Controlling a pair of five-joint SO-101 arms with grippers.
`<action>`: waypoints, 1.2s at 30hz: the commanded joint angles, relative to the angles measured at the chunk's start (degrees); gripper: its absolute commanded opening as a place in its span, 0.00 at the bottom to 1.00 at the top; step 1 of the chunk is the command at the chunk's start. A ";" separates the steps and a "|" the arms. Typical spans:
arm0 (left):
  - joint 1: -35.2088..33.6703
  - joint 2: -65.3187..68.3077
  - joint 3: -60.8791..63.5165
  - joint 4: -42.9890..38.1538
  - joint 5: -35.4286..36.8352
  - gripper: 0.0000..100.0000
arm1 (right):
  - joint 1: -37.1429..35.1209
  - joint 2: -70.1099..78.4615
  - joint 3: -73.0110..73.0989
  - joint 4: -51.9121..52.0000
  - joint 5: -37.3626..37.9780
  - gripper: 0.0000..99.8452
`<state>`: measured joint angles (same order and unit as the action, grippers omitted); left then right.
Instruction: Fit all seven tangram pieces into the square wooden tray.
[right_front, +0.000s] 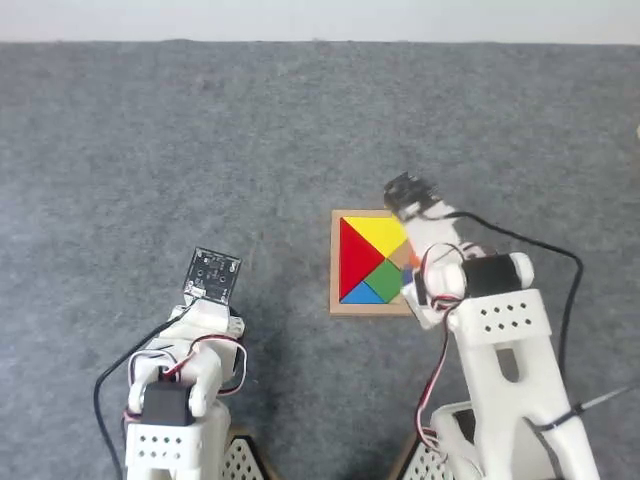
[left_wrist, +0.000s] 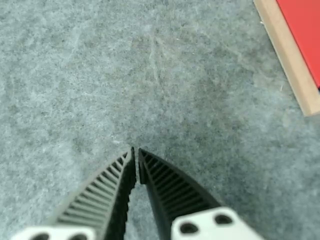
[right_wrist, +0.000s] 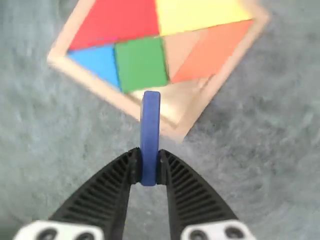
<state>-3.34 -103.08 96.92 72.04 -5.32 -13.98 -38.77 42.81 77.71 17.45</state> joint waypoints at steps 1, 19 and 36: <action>-0.35 -1.23 -0.48 0.26 0.44 0.02 | 3.47 2.77 -4.75 -2.51 -7.65 0.01; -0.18 -1.23 -0.48 0.26 0.44 0.02 | 4.79 14.37 -4.75 -20.35 -53.27 0.01; -0.35 -1.23 -0.48 0.26 0.44 0.02 | -4.88 14.37 4.31 -25.19 -58.81 0.01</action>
<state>-3.34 -103.08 96.92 72.04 -5.32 -18.02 -23.74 46.95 53.80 -43.47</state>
